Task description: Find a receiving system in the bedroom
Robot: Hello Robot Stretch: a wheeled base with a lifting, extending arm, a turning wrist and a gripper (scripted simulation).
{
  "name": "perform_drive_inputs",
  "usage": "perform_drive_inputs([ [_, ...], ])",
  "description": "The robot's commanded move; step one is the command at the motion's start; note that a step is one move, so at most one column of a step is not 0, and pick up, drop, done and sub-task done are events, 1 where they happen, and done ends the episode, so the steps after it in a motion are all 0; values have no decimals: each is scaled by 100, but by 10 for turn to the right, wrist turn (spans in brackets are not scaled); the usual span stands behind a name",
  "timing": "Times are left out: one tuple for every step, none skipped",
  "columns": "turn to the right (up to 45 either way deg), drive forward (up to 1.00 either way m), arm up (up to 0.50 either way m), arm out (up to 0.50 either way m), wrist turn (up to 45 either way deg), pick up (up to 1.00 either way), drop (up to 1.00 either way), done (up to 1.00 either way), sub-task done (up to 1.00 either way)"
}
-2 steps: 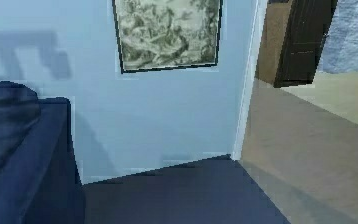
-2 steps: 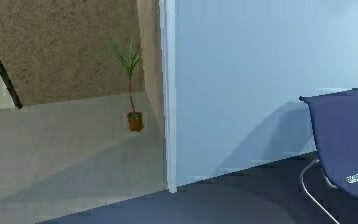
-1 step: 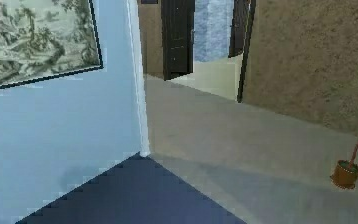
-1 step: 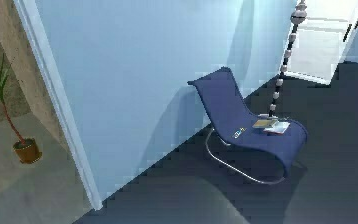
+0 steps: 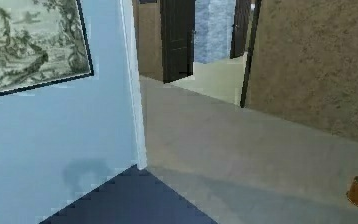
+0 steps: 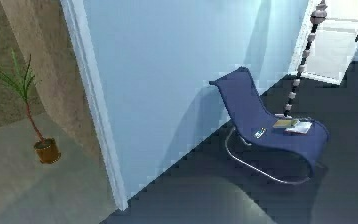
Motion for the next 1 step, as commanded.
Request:
perform_drive_inputs([
  [120,0,0,0,0,0,0,0,0],
])
